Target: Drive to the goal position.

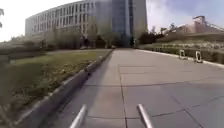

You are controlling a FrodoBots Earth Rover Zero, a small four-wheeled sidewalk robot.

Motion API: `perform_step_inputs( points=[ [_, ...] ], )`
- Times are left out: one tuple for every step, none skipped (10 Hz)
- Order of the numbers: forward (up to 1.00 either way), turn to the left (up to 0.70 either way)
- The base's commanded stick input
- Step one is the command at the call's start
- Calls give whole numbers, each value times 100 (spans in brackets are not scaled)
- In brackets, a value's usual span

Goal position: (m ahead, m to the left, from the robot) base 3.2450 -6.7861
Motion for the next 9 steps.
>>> perform_step_inputs(
  points=[
    [70, -14],
    [70, -14],
    [70, -14],
    [70, -14],
    [70, -14],
    [70, -14],
    [70, -14],
    [45, -34],
    [0, -70]
  ],
)
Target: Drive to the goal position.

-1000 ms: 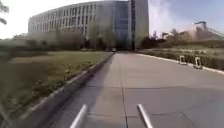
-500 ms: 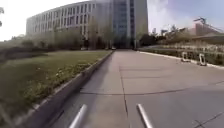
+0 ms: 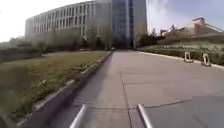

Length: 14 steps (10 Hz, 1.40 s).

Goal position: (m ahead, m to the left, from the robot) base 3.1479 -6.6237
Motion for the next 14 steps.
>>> perform_step_inputs(
  points=[
    [0, -70],
    [0, -70],
    [0, -70],
    [0, -70],
    [0, -70],
    [0, -70],
    [0, -70],
    [0, -70],
    [0, -70],
    [0, -70],
    [0, -70],
    [0, -70],
    [0, -70],
    [0, -70]
  ],
)
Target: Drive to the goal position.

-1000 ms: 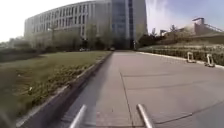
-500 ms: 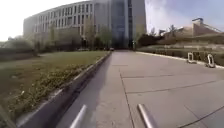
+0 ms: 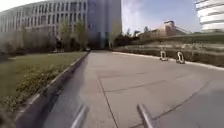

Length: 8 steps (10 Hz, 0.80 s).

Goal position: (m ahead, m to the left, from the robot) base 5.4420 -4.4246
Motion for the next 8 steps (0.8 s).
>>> perform_step_inputs(
  points=[
    [11, -61],
    [69, -15],
    [70, -14],
    [70, -14],
    [70, -11],
    [70, -6],
    [70, -1],
    [70, 0]
  ],
)
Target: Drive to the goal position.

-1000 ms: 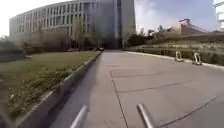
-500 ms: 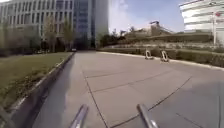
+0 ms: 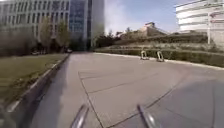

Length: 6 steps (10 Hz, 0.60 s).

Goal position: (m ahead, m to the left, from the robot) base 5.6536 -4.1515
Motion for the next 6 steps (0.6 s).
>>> perform_step_inputs(
  points=[
    [70, 0],
    [70, 0],
    [70, 0],
    [70, 0],
    [70, 0],
    [70, 0]
  ],
)
